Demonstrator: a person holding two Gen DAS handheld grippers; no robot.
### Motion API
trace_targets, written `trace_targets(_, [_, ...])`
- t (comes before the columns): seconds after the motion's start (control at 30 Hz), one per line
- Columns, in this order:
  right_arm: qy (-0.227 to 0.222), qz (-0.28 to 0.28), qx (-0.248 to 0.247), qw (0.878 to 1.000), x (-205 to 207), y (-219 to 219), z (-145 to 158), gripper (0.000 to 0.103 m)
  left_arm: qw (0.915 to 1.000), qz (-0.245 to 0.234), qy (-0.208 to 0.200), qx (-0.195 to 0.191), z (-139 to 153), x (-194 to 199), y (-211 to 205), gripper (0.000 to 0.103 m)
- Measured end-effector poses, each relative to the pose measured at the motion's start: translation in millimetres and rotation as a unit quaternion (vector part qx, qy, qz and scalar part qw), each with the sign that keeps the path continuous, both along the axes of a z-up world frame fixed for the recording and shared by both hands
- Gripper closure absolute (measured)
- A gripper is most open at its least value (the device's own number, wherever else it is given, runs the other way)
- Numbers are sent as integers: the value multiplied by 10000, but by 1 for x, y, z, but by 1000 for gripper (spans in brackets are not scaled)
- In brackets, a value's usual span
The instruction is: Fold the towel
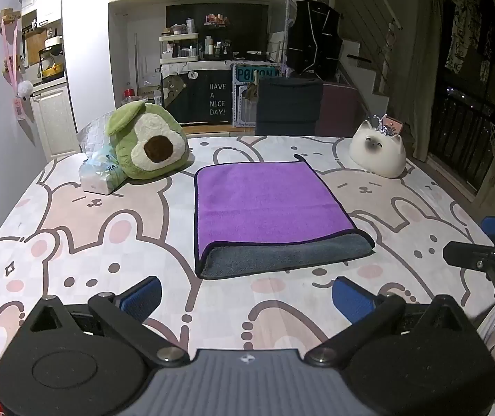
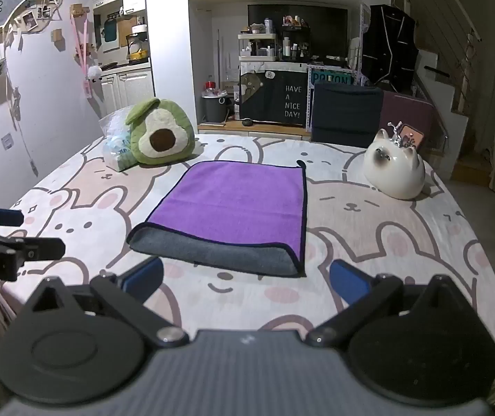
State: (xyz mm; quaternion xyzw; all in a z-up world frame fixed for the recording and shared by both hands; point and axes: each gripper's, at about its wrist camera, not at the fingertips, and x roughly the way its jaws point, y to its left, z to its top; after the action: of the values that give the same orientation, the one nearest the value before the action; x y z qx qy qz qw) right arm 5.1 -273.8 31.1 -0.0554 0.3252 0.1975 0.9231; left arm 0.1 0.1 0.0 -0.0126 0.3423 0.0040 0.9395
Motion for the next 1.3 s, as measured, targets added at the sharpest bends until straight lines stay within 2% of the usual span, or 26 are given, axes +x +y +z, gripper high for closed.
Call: trace_targets(1.3, [-1, -3, 14, 10000, 0, 0, 0, 0, 10000, -34, -9, -24, -1, -1, 0, 0])
